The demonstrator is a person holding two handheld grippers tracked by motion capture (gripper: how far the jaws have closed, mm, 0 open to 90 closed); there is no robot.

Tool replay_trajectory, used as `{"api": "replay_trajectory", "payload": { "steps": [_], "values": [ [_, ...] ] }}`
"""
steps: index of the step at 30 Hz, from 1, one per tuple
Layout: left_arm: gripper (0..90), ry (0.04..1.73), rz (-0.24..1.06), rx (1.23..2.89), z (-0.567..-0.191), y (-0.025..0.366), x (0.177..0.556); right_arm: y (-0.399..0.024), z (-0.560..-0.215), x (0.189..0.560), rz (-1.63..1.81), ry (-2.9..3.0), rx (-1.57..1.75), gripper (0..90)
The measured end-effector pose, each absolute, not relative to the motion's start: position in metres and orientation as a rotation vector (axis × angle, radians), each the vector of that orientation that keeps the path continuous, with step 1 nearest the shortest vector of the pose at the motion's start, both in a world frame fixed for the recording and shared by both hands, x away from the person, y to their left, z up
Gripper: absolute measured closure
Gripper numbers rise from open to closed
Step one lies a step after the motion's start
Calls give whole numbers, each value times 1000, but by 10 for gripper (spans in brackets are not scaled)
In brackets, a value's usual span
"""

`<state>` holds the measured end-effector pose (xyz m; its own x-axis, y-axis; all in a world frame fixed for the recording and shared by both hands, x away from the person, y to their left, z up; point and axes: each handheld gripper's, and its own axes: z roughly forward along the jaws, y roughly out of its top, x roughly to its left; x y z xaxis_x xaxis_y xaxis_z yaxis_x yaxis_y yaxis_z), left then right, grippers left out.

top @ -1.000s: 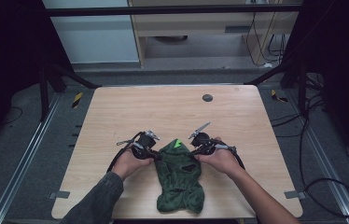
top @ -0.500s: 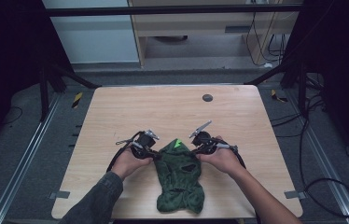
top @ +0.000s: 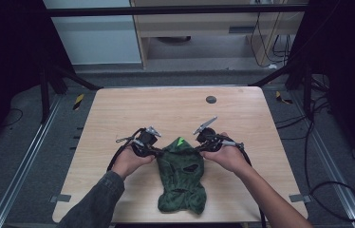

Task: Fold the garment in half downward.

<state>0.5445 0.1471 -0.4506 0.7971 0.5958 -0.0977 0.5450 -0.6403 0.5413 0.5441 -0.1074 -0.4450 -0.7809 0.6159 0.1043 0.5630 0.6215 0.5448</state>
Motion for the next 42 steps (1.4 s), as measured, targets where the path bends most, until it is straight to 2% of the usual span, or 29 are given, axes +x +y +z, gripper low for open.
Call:
{"api": "replay_trajectory", "payload": {
  "steps": [42],
  "values": [
    [829,838,274,2362,-413,148,555,-103,-403,558,903,2635,899,858]
  ]
}}
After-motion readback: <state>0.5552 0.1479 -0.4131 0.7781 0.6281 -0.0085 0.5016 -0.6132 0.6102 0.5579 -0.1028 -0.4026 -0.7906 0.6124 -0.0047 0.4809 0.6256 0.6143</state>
